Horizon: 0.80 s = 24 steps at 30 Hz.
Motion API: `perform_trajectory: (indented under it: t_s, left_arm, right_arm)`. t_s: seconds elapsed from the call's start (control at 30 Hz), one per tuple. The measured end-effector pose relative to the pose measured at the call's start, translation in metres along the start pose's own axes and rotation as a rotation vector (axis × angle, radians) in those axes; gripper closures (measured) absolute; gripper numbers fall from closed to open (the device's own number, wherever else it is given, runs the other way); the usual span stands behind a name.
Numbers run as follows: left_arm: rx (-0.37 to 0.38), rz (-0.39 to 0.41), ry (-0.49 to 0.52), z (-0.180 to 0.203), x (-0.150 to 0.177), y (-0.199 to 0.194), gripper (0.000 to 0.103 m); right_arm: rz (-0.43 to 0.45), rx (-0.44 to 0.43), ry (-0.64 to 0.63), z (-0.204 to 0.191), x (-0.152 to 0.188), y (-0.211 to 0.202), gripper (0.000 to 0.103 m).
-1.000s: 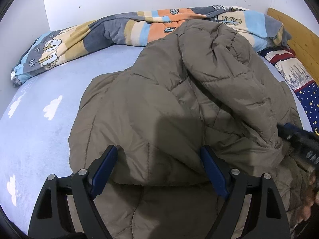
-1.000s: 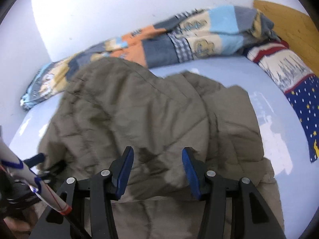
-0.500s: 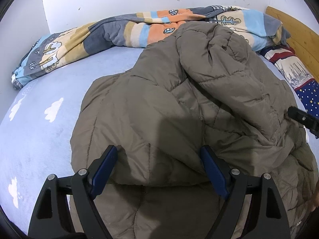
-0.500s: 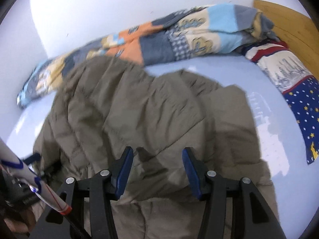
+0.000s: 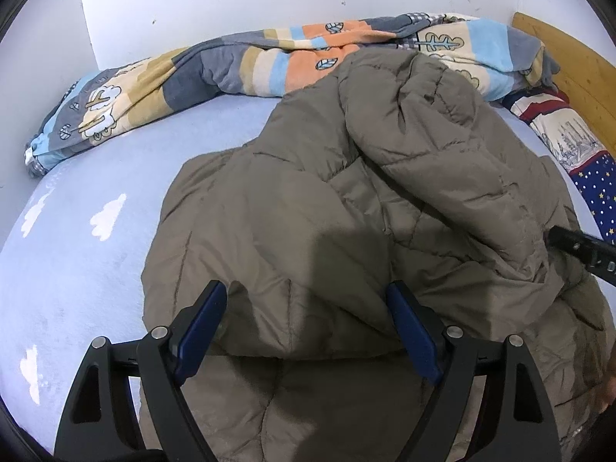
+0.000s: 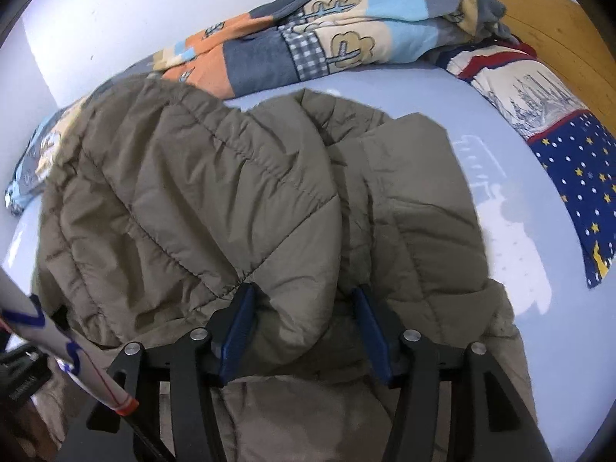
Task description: Fold large clothes
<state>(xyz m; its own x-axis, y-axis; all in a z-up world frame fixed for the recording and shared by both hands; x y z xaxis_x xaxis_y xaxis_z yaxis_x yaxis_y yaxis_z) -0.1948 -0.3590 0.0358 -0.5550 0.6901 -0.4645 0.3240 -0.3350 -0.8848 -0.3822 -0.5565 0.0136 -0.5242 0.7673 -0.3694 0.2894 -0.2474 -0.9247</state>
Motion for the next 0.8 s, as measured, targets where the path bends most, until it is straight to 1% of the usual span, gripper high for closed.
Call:
perform_trajectory:
  t_s: [0.1, 0.2, 0.27, 0.4, 0.43, 0.63, 0.8]
  left_arm:
    - [-0.001, 0.014, 0.008, 0.002, -0.001, -0.005, 0.018]
    - [-0.021, 0.021, 0.032, 0.004, 0.001, -0.007, 0.018]
    - [-0.028, 0.022, 0.042, 0.004, 0.002, -0.006, 0.018]
    - [-0.019, 0.015, 0.046, 0.003, 0.003, -0.003, 0.018]
    - [-0.019, 0.014, 0.047, 0.003, 0.003, -0.003, 0.018]
    - [-0.021, 0.012, 0.049, 0.002, 0.002, -0.001, 0.018]
    - [-0.025, 0.023, 0.049, 0.002, 0.002, -0.007, 0.018]
  right_arm:
    - [0.070, 0.019, -0.042, -0.010, -0.002, -0.023, 0.045]
    - [0.107, -0.012, -0.093, -0.029, 0.001, -0.033, 0.045]
    - [0.082, -0.023, -0.125, -0.039, 0.007, -0.025, 0.044]
    - [0.003, -0.004, -0.153, -0.046, 0.018, 0.004, 0.044]
    - [-0.004, 0.008, -0.166, -0.047, 0.019, 0.009, 0.044]
    - [-0.010, 0.022, -0.178, -0.047, 0.021, 0.014, 0.042]
    - [-0.002, 0.016, -0.171, -0.047, 0.019, 0.003, 0.042]
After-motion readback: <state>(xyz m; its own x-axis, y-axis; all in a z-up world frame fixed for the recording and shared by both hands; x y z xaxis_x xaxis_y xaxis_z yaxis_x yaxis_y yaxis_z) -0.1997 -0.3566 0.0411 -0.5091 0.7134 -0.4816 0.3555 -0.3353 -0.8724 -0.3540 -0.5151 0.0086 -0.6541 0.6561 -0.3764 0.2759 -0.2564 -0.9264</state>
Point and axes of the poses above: each gripper's, at about its wrist camera, not at the fingertips, and y roughly the way its jaws point, z to its right, x to its underside, the point moved 10 cm from there along y, roughly the way its jaws point, and after that the axes turned 11 degrees about -z, right-handed, at the moved point
